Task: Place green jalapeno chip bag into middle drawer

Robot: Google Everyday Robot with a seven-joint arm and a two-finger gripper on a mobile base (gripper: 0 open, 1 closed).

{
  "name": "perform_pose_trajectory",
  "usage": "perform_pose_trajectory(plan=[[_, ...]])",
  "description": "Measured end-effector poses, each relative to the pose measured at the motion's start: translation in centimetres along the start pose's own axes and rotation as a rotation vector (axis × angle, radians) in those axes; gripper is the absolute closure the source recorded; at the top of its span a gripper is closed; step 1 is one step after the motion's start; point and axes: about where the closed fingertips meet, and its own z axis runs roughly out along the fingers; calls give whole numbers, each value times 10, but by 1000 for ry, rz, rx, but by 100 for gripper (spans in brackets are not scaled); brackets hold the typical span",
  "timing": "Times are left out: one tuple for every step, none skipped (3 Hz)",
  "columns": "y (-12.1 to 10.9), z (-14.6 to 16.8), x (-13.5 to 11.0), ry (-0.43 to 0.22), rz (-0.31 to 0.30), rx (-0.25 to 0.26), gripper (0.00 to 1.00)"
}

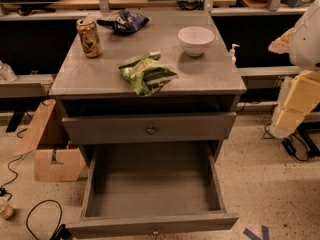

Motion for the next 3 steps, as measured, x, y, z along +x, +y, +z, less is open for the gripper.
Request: perform_pose_trajectory(plan=[[0,0,0,0,0,0,0],[-31,19,-26,-163,-9,37,0],[-77,40,-72,-338,-38,67,0]])
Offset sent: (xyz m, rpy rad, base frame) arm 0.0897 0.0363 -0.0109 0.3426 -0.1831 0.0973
